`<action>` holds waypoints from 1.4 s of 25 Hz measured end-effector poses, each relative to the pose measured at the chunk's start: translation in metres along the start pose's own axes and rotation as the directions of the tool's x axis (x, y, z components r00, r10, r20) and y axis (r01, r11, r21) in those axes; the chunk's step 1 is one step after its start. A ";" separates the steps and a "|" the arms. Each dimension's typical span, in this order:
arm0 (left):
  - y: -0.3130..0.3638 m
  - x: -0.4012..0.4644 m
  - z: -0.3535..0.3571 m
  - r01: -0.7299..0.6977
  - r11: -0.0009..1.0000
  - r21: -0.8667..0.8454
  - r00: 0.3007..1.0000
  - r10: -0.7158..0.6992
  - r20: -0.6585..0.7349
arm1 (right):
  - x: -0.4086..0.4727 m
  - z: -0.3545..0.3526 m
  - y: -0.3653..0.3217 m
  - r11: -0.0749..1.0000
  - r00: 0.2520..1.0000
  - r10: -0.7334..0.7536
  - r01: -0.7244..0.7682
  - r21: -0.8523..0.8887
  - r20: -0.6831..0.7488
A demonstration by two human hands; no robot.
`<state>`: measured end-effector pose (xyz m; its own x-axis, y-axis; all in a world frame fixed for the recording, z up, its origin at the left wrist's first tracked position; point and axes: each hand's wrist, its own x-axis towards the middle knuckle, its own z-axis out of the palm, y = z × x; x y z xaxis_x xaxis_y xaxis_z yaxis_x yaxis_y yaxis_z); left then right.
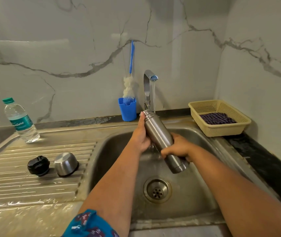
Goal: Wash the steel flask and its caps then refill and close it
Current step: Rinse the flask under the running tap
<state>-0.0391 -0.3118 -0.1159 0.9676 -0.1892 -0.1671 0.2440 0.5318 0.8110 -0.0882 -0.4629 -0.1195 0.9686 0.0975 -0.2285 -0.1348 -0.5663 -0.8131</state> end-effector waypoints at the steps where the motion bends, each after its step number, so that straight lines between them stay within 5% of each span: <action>1: 0.000 -0.003 0.000 0.007 1.000 0.023 1.000 -0.007 -0.008 | 0.003 0.002 -0.002 0.996 0.998 -0.034 0.030 -0.089 -0.045; 4: -0.001 0.002 -0.008 -0.010 0.992 0.126 0.991 0.027 -0.130 | 0.010 0.008 -0.005 0.853 0.894 -0.271 0.051 -0.520 -0.356; 6: 0.004 -0.005 -0.014 0.033 0.975 0.220 0.982 0.010 -0.190 | 0.013 0.012 -0.004 0.764 0.807 -0.416 0.061 -0.642 -0.419; 12: 0.007 -0.036 -0.011 0.080 0.982 0.168 0.961 -0.032 -0.273 | 0.017 0.032 -0.007 0.567 0.758 -0.587 0.133 -0.813 -0.286; 16: 0.000 -0.046 -0.017 0.038 0.990 -0.133 0.934 -0.082 -0.347 | 0.016 0.028 -0.012 0.387 0.692 -0.709 0.225 -0.894 -0.134; 17: -0.001 -0.047 -0.018 0.011 0.986 -0.166 0.928 -0.072 -0.365 | 0.016 0.023 -0.012 0.413 0.703 -0.690 0.187 -0.891 -0.173; 19: 0.000 -0.042 -0.024 -0.040 0.981 -0.189 0.927 -0.034 -0.374 | 0.017 0.014 -0.009 0.641 0.759 -0.568 0.167 -0.749 -0.318; 21: 0.000 -0.036 -0.032 -0.072 0.980 -0.187 0.921 -0.007 -0.389 | 0.018 0.008 -0.002 0.938 0.879 -0.308 0.217 -0.272 -0.364; 23: 0.000 -0.034 -0.035 -0.085 0.971 -0.222 0.910 -0.015 -0.414 | 0.021 0.009 -0.004 0.918 0.951 -0.057 0.169 0.359 -0.303; 24: -0.002 -0.033 -0.036 -0.086 0.963 -0.254 0.903 -0.033 -0.429 | 0.021 0.013 -0.007 0.887 0.955 0.003 0.134 0.442 -0.295; 27: -0.005 -0.036 -0.041 -0.104 0.926 -0.363 0.866 -0.095 -0.491 | 0.016 0.027 -0.021 0.981 0.915 -0.190 0.195 -0.024 -0.355; 29: -0.001 -0.037 -0.050 -0.120 0.876 -0.468 0.837 -0.165 -0.523 | 0.013 0.031 -0.025 0.916 0.816 -0.399 0.329 -0.231 -0.418; 32: -0.002 -0.038 -0.048 -0.096 0.844 -0.528 0.814 -0.239 -0.529 | 0.018 0.035 -0.025 0.896 0.719 -0.444 0.364 -0.254 -0.535; 35: -0.011 -0.037 -0.036 -0.087 0.847 -0.524 0.810 -0.246 -0.533 | 0.024 0.036 -0.024 0.921 0.822 -0.387 0.319 -0.226 -0.418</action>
<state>-0.0747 -0.2807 -0.1386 0.7579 0.1556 -0.6335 0.1564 0.8994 0.4081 -0.0691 -0.4173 -0.1250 0.9354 -0.0428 0.3509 0.2317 -0.6753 -0.7001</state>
